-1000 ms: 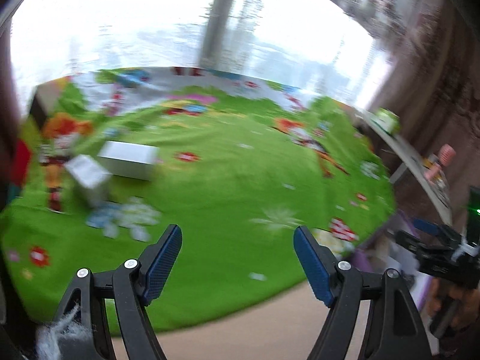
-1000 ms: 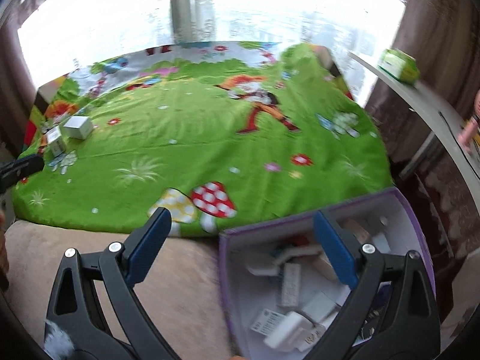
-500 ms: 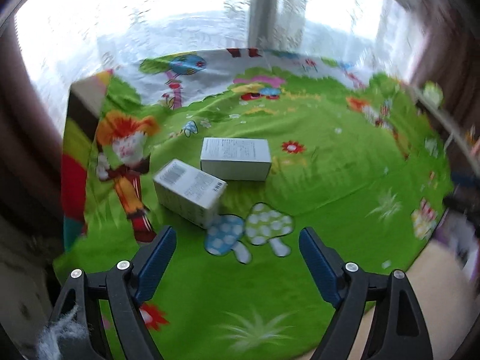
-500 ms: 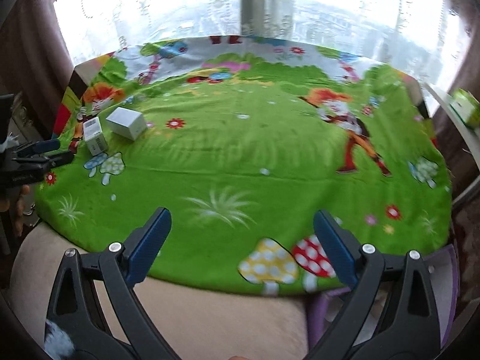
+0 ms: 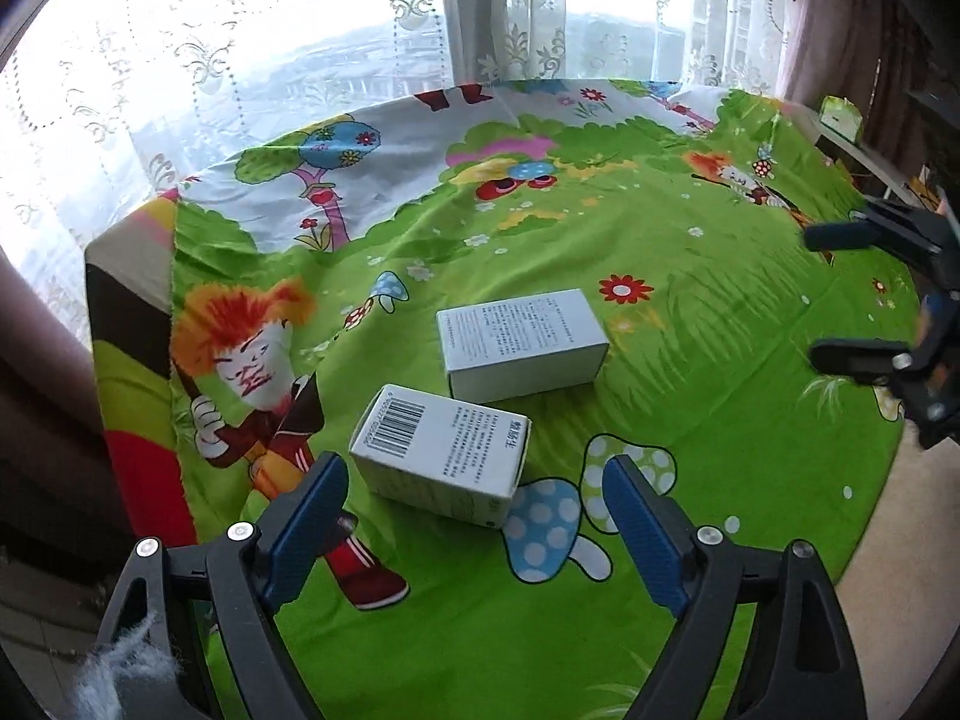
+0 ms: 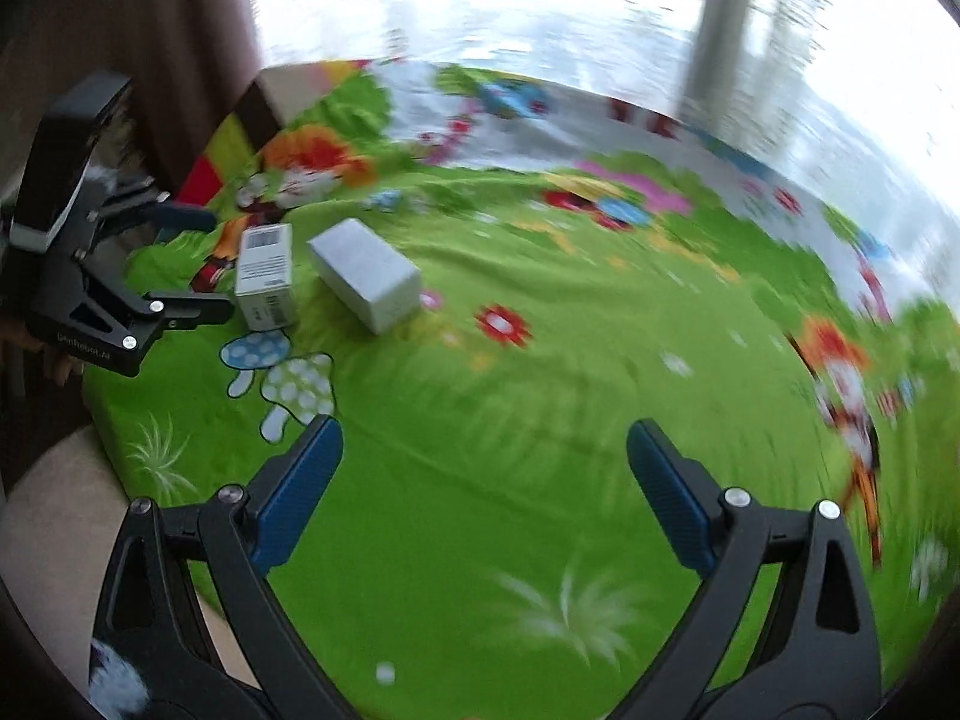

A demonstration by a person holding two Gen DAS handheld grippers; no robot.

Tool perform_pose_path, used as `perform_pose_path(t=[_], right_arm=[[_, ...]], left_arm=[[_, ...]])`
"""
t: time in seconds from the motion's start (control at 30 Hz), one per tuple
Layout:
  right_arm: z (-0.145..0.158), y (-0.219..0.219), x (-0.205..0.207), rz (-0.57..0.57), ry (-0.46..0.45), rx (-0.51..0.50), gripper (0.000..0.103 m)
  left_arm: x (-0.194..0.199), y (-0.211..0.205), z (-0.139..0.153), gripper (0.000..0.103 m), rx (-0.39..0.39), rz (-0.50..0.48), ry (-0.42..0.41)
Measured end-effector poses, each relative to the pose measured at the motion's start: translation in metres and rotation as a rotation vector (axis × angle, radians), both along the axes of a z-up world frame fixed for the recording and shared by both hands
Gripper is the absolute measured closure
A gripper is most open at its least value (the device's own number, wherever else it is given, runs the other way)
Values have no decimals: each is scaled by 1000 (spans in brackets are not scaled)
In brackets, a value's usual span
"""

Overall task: Organize rigid objects
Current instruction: 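Grasp the barcode white box with the left tool while the right grasps the plain white box, then carry both white boxes over the purple box and open both tools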

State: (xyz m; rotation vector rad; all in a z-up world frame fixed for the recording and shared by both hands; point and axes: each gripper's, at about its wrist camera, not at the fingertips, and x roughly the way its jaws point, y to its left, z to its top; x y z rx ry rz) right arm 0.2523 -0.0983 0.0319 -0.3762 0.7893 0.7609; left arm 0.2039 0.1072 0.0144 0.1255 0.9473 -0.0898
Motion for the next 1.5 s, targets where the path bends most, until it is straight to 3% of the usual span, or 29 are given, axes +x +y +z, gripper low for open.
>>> perform_pose_path(t=[0.17, 0.43, 0.63, 0.8, 0.83, 0.93, 1.03, 1.13, 1.37, 1.5], right_arm=[[-11, 47, 17, 120, 7, -26, 6], [-24, 104, 33, 292, -65, -125, 6], [-34, 130, 43, 352, -87, -168, 6], [-47, 148, 44, 385, -81, -201, 6], [-50, 151, 42, 387, -81, -211, 9], [-55, 154, 36, 395, -53, -216, 33], [-57, 153, 29, 383, -41, -201, 50], [-56, 145, 25, 320, -27, -186, 55], [-49, 105, 5, 148, 47, -124, 58], [-39, 73, -14, 80, 55, -77, 58]], left_arm=[[11, 10, -11, 15, -26, -23, 49], [27, 15, -21, 15, -21, -72, 82], [39, 18, -38, 15, -14, -67, 140], [35, 17, -40, 30, -40, -67, 143], [33, 16, -40, 30, -38, -71, 141], [29, 15, -40, 31, -44, -58, 142], [26, 13, -39, 31, -52, -27, 142], [19, 10, -38, 31, -68, 13, 136], [-7, -11, -24, 31, -113, 95, 92], [-20, -34, -15, 31, -100, 130, 64]])
